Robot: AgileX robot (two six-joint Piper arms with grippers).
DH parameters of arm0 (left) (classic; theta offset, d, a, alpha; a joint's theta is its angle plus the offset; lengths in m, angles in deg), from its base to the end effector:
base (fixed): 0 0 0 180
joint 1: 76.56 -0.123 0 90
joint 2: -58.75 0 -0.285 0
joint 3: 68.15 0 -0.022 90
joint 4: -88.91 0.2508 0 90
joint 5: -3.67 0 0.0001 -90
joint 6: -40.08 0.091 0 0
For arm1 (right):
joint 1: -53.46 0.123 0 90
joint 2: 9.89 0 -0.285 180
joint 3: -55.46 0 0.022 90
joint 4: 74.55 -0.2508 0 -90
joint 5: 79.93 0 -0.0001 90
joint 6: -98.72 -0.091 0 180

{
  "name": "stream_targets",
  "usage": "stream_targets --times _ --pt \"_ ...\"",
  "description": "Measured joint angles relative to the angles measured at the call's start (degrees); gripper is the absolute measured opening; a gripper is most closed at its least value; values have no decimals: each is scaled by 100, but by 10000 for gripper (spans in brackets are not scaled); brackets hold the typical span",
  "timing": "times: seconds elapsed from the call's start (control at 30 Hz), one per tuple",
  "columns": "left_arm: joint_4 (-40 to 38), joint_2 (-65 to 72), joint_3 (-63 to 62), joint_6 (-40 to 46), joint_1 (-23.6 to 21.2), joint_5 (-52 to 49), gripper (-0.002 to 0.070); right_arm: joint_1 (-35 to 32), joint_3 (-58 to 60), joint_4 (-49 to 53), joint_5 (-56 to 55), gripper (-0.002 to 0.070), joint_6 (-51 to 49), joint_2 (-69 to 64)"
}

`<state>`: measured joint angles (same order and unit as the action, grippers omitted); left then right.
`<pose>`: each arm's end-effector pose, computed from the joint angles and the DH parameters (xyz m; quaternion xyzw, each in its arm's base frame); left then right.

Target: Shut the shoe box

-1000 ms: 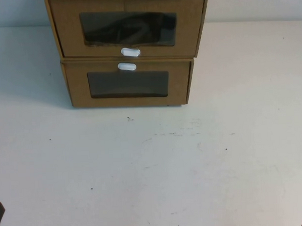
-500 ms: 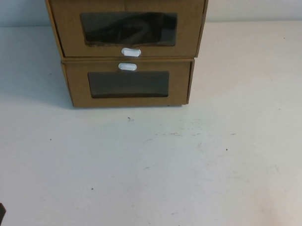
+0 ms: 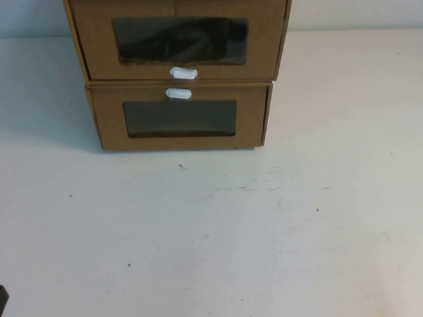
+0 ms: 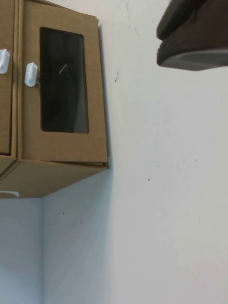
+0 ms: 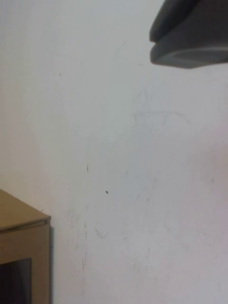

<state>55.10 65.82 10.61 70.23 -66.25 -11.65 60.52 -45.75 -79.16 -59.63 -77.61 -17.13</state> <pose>0.0514 -0.0230 0.1846 0.0981 0.7515 -0.1292 0.6394 0.0525 0.0091 0.1726 -0.0530 0.7983 0.0515 0.5978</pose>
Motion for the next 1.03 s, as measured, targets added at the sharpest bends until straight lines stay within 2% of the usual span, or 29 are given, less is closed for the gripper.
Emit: stream_targets --times 0.47,0.57,0.73,0.83,1.03 --pt "158 0 0 65 0 -9 -2 0 0 0 8 -11 0 0" --pt "1141 0 0 -96 0 11 -2 0 0 0 8 -11 0 0" --pt "3134 0 0 -1555 -187 -266 -2 0 0 0 8 -11 0 14" --pt "3529 0 0 -2027 -235 -611 -2 0 0 0 8 -11 0 14" --pt "3641 0 0 -2206 -235 -633 -2 0 0 0 8 -11 0 24"
